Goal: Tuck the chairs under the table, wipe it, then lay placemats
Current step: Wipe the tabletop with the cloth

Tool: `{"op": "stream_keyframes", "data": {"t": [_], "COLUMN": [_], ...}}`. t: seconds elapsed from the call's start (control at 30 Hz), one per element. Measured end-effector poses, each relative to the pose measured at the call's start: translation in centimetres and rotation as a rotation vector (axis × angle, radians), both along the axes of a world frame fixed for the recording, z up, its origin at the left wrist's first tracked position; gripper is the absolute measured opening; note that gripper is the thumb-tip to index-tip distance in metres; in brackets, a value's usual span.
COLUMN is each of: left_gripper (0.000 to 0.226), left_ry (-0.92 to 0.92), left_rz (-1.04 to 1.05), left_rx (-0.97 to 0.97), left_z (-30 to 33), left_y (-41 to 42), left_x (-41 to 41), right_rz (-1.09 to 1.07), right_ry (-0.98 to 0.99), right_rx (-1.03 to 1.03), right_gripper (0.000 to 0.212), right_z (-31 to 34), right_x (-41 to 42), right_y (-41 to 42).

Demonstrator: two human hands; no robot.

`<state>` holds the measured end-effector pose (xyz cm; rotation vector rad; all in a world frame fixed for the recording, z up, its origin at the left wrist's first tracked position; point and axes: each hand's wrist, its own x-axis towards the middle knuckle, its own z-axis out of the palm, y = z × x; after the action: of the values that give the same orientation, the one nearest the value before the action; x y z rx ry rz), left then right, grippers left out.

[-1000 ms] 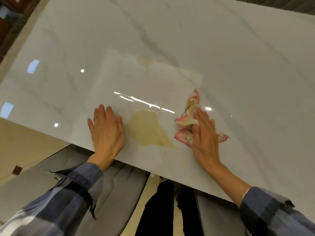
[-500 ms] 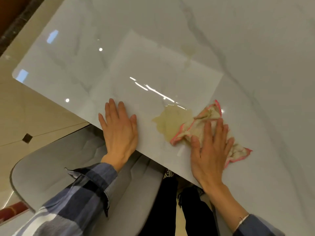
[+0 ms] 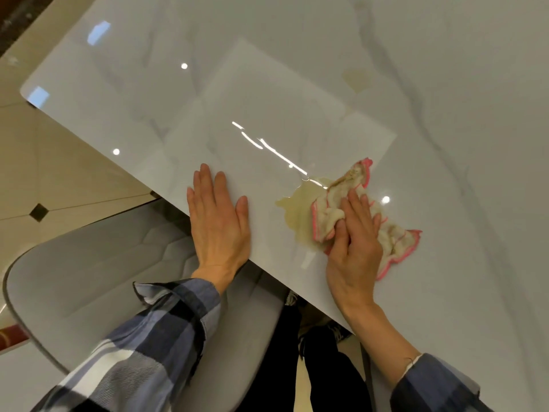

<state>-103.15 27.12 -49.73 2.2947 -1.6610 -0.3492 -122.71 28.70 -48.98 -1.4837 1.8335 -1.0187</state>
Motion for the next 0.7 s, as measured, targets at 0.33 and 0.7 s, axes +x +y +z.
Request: {"op": "stream_keyframes", "data": {"t": [0.33,0.7], "left_gripper": [0.053,0.057], "left_ry": [-0.031,-0.030], "left_rz": [-0.010,0.007], "left_rx": [-0.018,-0.047], "left_z": [-0.4,-0.6], "left_y": [-0.1,0.0], "left_x": [0.2,0.1], "right_rz": [0.313,0.289], "right_ry": [0.462,0.651], "right_rx": [0.052,0.205], "right_gripper": [0.060,0.080], "right_z": [0.9,-0.1], "right_x": [3.8,6.9], "right_y": [0.4,-2.0]}}
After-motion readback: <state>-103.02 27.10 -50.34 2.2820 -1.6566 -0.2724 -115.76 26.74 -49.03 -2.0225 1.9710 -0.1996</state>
